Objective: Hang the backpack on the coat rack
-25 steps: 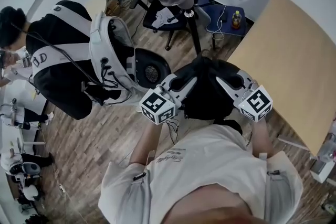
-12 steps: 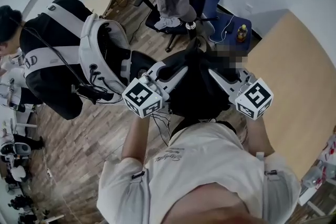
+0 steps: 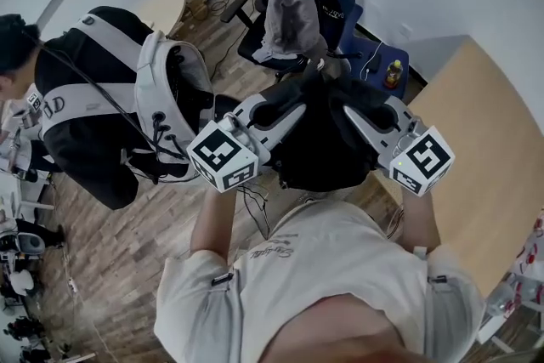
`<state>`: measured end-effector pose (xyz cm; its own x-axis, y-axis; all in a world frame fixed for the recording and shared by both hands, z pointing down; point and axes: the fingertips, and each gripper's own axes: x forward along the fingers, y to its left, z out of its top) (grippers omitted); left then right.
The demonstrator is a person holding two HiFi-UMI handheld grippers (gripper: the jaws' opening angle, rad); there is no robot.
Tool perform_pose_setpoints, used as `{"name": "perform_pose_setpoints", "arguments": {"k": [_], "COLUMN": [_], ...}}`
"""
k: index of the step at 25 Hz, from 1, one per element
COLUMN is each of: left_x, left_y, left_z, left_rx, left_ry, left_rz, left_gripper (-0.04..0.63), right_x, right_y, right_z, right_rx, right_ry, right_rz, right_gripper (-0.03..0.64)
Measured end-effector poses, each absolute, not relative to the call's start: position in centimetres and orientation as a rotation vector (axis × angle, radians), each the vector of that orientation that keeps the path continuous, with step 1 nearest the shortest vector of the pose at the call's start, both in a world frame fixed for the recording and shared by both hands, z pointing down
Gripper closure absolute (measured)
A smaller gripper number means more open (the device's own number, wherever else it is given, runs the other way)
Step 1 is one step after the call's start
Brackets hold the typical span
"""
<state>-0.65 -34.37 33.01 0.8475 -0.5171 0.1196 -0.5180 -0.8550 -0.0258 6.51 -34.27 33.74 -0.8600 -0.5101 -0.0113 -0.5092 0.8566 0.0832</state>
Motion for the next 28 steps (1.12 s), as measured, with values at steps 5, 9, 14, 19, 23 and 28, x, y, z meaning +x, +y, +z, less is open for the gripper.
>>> {"name": "perform_pose_setpoints", "arguments": {"k": [5,9,14,19,23,28], "left_x": [-0.3,0.0,0.0,-0.2,-0.5,-0.6], "left_y": [-37.0,-38.0,-41.0,-43.4,-44.7,-46.0], "left_z": [30.1,28.1,27.4,27.5,28.5,30.2], "left_rx": [3.068,3.096,3.069,3.018,2.969,2.926], "left_ry": [-0.861,-0.86,-0.894,-0.915,-0.936,-0.96], "left_rz": [0.118,0.089,0.041,0.013,0.018,0.025], "left_gripper": [0.545,0.545,0.546,0.545,0.545,0.545], "right_x": [7.0,7.3,7.4,7.1,6.8,7.1], "right_y": [-36.8,-37.9,-41.1,-43.7,-45.2,-46.6], "right_z": [30.6,28.6,27.9,27.9,29.0,30.8], "right_rx": [0.885,0.902,0.916,0.916,0.909,0.904], "right_ry": [-3.023,-3.02,-3.01,-3.0,-2.995,-2.989], "right_rz": [-0.242,-0.294,-0.295,-0.252,-0.188,-0.113], "right_gripper": [0.578,0.578,0.578,0.577,0.575,0.574]}}
